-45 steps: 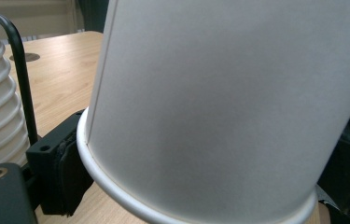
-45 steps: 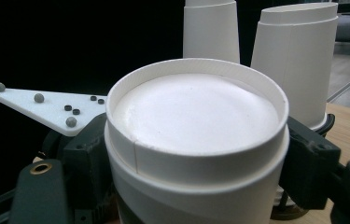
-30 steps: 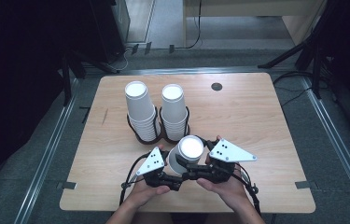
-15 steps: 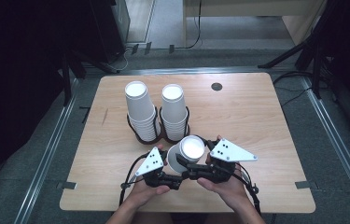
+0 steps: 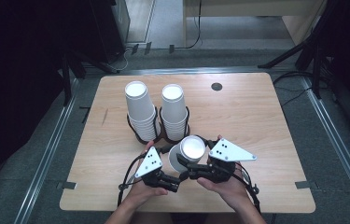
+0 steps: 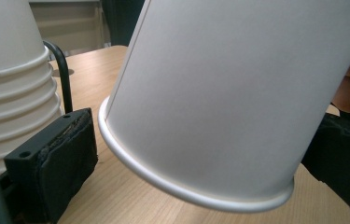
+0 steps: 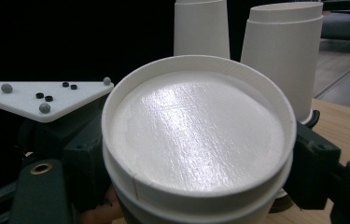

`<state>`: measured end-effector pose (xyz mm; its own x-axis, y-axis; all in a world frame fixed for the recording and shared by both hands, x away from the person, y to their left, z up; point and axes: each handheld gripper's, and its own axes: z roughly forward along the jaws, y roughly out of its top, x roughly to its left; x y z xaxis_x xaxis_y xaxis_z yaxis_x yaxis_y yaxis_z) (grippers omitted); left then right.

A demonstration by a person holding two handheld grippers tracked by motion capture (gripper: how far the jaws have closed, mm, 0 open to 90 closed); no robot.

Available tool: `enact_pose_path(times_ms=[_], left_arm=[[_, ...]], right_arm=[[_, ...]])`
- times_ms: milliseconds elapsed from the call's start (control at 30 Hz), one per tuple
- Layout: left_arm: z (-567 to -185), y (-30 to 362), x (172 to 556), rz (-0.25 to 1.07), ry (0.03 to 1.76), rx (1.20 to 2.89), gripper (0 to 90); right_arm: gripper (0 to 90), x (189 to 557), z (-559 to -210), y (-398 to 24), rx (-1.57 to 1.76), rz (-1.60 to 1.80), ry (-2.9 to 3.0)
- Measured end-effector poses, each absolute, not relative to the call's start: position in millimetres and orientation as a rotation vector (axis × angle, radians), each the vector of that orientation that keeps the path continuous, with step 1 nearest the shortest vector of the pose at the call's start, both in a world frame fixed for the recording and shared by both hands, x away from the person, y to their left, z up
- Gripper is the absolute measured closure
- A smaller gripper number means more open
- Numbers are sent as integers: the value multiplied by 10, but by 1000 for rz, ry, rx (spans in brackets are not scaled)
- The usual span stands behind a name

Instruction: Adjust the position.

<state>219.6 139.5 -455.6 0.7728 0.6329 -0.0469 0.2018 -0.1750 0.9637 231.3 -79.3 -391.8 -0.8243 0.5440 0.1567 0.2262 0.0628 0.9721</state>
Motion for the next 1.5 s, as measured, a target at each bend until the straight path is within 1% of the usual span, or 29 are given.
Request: enact_pose_path(times_ms=[433, 800, 867, 1500], left_arm=[[-4539, 1376, 2180, 432, 646, 1732, 0], [-4556, 1373, 2194, 392, 647, 1727, 0], [-4555, 1386, 2197, 385, 646, 1722, 23], [-4570, 1393, 2203, 383, 640, 1736, 43]], right_arm=[[233, 2306, -3945, -740, 775, 1838, 2134], [233, 2292, -3935, -730, 756, 1861, 2136], [232, 2293, -3937, -732, 757, 1857, 2133], [222, 2304, -3950, -732, 781, 1854, 2142]])
